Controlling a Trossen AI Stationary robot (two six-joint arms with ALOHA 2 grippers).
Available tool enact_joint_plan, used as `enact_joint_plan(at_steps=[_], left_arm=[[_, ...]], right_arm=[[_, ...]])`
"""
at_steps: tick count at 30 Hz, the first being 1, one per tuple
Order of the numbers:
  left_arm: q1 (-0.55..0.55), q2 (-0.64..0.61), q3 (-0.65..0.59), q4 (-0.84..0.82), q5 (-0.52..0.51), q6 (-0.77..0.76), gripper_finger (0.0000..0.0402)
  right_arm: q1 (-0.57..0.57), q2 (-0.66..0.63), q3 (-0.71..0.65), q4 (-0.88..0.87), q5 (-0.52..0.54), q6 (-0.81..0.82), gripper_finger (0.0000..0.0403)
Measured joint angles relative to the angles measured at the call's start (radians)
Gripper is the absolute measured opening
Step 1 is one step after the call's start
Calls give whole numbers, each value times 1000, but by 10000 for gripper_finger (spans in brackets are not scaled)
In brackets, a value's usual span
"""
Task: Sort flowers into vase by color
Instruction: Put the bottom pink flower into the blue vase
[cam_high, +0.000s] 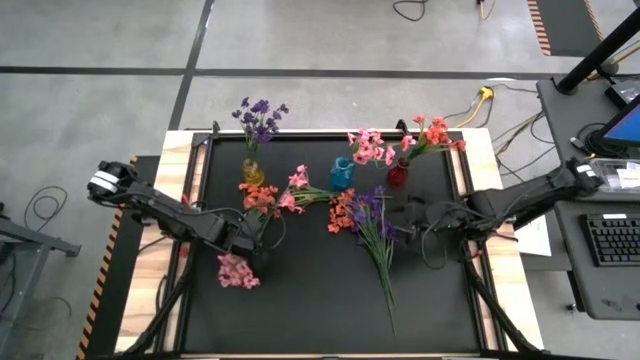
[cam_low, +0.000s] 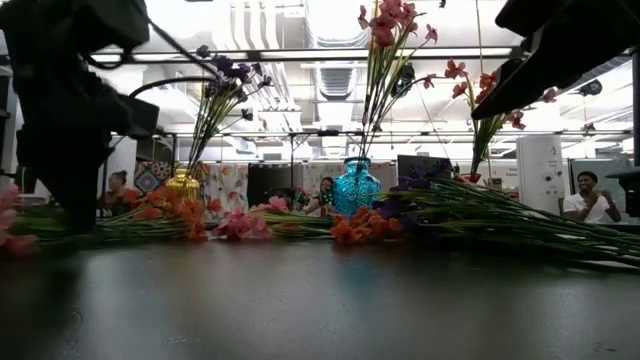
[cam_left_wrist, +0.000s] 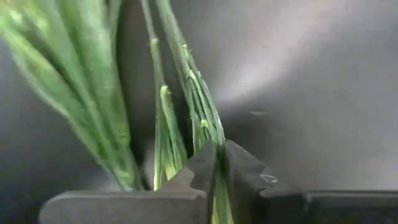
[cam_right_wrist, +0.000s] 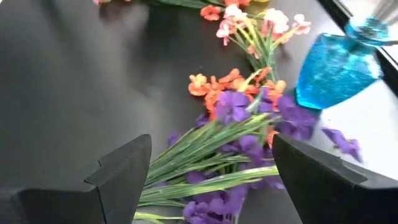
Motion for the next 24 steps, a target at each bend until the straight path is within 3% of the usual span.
enact_joint_plan(at_steps=[5,11,24], left_arm=[[-40,0,31,32,83,-2,8],[-100,0,68,44,86,-1,4],[-168,0,161,41,-20,45,3]], right_arm=[[36,113,61,34,25,-43,325],[51,276,175,78,24,-145,324],[46,656,498,85,24,-349,325]])
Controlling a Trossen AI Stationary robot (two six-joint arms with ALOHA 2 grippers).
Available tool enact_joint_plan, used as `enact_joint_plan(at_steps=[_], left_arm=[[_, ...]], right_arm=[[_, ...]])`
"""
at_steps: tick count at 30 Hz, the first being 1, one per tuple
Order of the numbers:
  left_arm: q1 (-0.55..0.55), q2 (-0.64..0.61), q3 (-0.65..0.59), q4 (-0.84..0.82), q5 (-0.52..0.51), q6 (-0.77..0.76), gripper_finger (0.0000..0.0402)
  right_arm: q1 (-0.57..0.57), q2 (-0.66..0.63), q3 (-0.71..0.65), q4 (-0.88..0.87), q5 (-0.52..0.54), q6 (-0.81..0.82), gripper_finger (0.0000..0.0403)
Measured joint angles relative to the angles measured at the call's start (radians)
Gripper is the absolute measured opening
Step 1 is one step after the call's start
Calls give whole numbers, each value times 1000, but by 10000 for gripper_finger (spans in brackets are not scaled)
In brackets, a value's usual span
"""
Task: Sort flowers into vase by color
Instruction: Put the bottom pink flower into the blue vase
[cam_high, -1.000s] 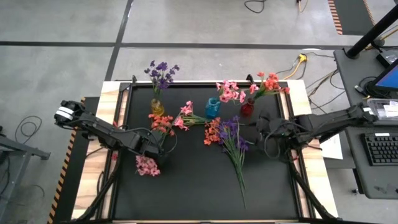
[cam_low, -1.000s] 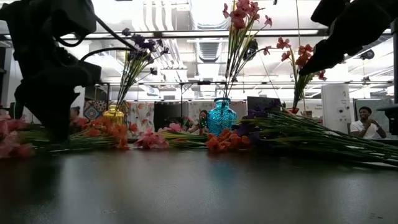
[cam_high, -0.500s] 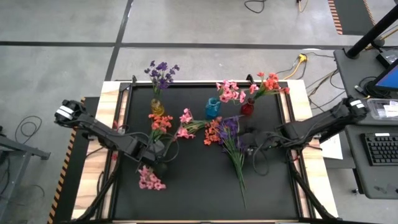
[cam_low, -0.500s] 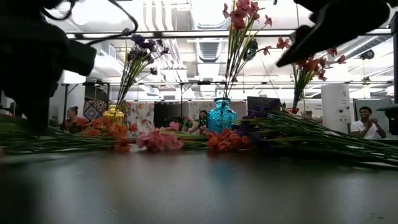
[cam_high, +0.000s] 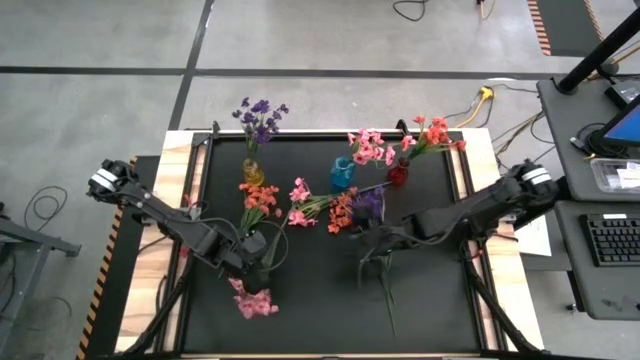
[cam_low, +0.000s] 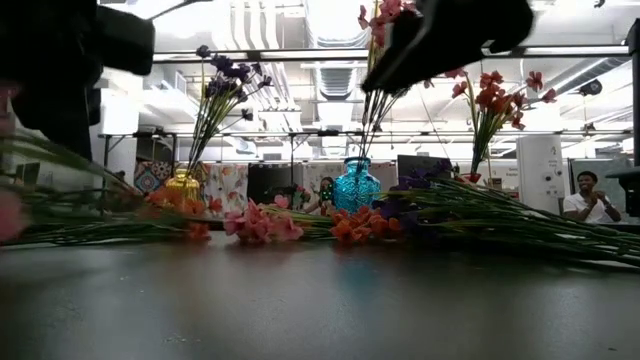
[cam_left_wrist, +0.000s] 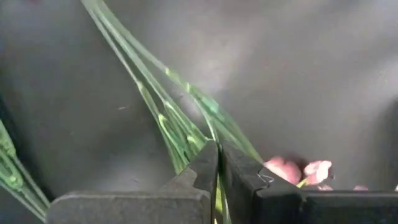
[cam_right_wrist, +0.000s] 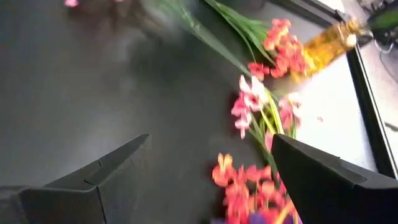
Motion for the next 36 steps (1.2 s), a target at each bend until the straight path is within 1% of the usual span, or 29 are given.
enact_joint_plan(at_steps=[4,8,11,14,18,20,22,24,27,29,32,36], left_arm=[[-12,0,14,-9,-14,5,3],[-16,0,16,-9,-26,0,9],[-17,0,16,-9,-24,2,25],[-17,0,17,-19,-21,17,48],[-22,-1,25,-94,-29,30,69],[-24,-1,38,-138,-66,60,73],[-27,-2,55,-183,-128,85,73],[-28,-4,76,-221,-190,109,72],[-28,-8,106,-262,-268,148,70],[-29,-10,126,-288,-320,171,70],[-30,-14,149,-350,-383,178,70],[-30,-19,157,-401,-421,172,70]], right_arm=[[-19,115,108,-13,-7,4,325],[-34,214,201,-11,-50,-96,325],[-43,278,261,-7,-79,-160,325],[-59,333,304,10,-133,-185,325],[-85,403,328,128,-223,-212,325],[-93,441,338,182,-263,-226,325],[-100,485,357,234,-271,-241,325],[-105,531,385,249,-273,-253,325],[-116,609,456,277,-291,-266,325],[-122,662,513,281,-320,-267,324],[-127,736,594,247,-326,-269,325],[-135,818,696,195,-366,-266,324]])
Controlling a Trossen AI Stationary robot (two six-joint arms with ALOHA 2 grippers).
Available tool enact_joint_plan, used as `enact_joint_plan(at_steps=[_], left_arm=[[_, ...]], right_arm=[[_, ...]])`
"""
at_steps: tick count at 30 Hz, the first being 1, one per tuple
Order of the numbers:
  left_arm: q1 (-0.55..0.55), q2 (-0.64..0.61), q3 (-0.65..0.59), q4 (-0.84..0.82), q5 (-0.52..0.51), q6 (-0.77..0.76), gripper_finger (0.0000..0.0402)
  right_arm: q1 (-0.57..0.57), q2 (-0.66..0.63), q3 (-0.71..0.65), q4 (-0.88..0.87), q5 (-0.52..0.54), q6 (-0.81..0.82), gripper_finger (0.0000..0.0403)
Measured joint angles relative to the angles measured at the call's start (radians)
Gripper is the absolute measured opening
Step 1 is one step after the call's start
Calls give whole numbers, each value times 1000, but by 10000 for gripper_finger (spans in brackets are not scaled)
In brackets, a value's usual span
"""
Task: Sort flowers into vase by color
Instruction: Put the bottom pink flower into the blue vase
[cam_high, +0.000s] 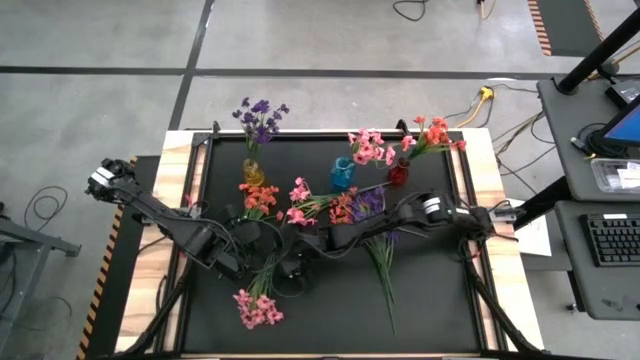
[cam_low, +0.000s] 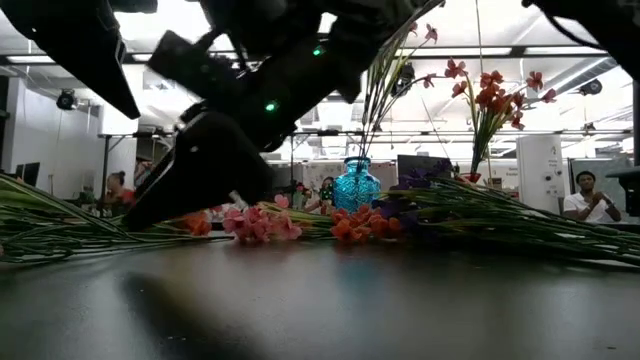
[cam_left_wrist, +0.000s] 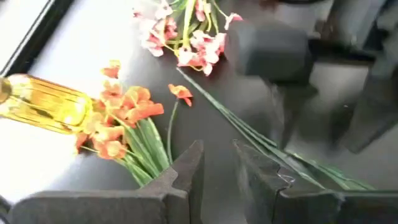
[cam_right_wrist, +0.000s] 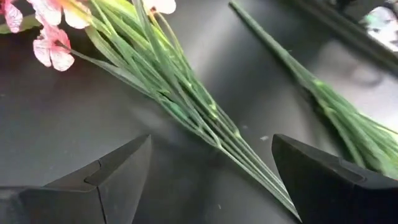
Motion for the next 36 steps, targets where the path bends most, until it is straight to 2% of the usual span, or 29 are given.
enact_joint_plan(at_steps=[8,12,15,18,25,29,36], left_arm=[[0,-1,0,-7,-10,-6,70],[0,-1,0,-7,-25,-6,70],[0,-1,0,-19,-24,-21,70],[-3,-1,-1,-58,-24,-58,70],[-3,-1,-1,-117,-25,-85,70],[-5,-1,-1,-126,-25,-88,70],[-40,-15,-1,-243,-17,-184,70]], right_arm=[[-17,108,156,-87,-40,15,321],[-34,158,232,-107,-128,46,296],[-45,189,274,-145,-195,71,264],[-49,193,280,-164,-202,70,219],[-49,189,280,-185,-217,68,87],[-50,174,278,-210,-280,80,23],[-47,88,231,-292,-316,45,13]])
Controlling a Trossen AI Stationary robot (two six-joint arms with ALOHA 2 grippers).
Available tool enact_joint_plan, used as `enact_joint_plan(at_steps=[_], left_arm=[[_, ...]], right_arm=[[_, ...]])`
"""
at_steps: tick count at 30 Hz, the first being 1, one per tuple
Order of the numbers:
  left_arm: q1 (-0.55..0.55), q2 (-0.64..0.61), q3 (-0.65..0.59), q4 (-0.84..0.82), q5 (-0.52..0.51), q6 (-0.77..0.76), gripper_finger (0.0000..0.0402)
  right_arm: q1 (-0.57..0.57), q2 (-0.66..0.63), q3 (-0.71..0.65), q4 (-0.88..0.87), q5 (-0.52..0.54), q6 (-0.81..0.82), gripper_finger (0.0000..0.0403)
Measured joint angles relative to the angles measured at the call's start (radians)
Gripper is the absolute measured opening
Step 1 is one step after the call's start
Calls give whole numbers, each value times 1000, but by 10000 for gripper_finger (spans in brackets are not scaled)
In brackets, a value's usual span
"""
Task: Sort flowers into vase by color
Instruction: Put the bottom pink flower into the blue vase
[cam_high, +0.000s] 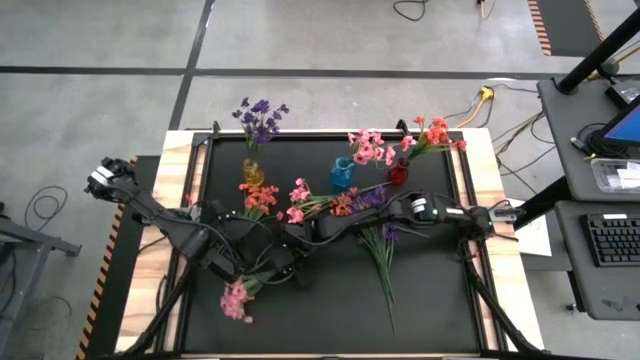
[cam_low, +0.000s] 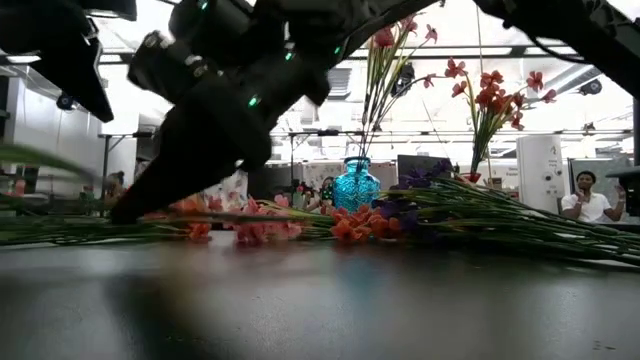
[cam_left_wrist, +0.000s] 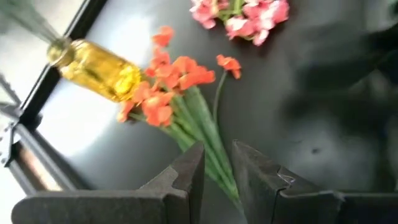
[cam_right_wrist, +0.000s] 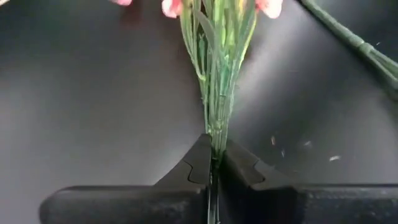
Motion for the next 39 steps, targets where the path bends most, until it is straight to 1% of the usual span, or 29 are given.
enact_joint_plan(at_steps=[2,5,8,11,13,17,20,22,24,27,29,32,34,36,39], left_arm=[[-11,-8,0,-38,-1,-40,70],[-24,-18,0,-60,-5,-72,70],[-28,-19,0,-54,-8,-77,70],[-28,-19,-1,-54,-9,-77,70],[-28,-19,-1,-54,-18,-77,70],[-28,-19,-1,-55,-59,-76,70],[-28,-19,-1,-57,-88,-68,70],[-28,-19,-1,-56,-129,-60,70],[-27,-19,-1,-55,-177,-57,70],[-27,-19,-1,-54,-256,-56,70],[-27,-19,-1,-53,-288,-42,70],[-23,-19,-1,-55,-298,11,70],[-19,-19,-1,-61,-303,52,70],[-11,-19,2,-67,-354,82,70],[-4,-24,3,-77,-456,97,70]], right_arm=[[0,-39,-38,-18,-7,-14,11],[2,-120,-136,-12,-41,-15,11],[2,-226,-260,61,-51,-3,11],[2,-352,-394,189,-41,14,11],[2,-432,-487,291,2,23,11],[1,-577,-647,464,151,23,11],[-7,-661,-744,584,258,23,11],[-16,-706,-806,694,321,35,11],[-30,-737,-870,854,361,58,11],[-62,-764,-954,1097,387,90,11],[-86,-768,-995,1219,428,113,11],[-123,-760,-1042,1338,517,134,11],[-149,-735,-1056,1438,544,166,11],[-173,-705,-1056,1515,559,204,11],[-194,-653,-1033,1578,588,219,11]])
